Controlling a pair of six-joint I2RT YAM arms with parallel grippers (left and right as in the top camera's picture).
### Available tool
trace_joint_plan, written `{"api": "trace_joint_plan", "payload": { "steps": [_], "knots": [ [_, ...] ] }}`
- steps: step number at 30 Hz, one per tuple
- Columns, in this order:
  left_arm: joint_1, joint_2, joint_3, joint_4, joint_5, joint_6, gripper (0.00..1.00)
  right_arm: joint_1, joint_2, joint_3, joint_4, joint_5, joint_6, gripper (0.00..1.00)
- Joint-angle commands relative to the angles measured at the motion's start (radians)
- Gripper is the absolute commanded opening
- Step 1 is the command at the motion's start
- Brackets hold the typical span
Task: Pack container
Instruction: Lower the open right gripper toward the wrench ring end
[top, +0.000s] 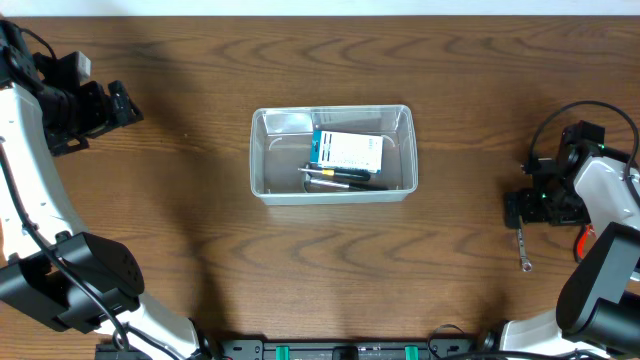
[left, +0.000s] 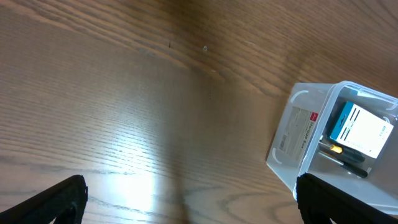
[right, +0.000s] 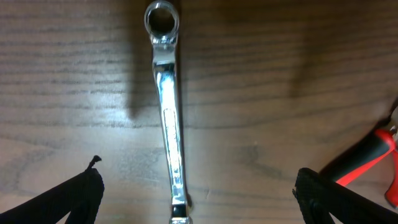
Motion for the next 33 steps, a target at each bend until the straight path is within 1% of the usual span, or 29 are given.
{"api": "trace_joint_plan", "payload": {
  "steps": [1,21,24,33],
  "knots": [
    [-0.001,0.01,-0.001,0.0,-0.008,0.006,0.98,-0.018,0.01,-0.001,0.006,0.01,-0.015,0.99],
    [0.0,0.01,-0.001,0.0,-0.008,0.006,0.98,0.033,0.015,-0.001,0.018,-0.01,-0.004,0.99],
    [0.0,0.01,-0.001,0.0,-0.008,0.006,0.98,0.033,0.018,-0.001,0.016,-0.042,-0.005,0.99],
    [0.0,0.01,-0.001,0.0,-0.008,0.006,0.98,0.033,0.068,-0.001,0.021,-0.04,-0.005,0.99]
  ]
}}
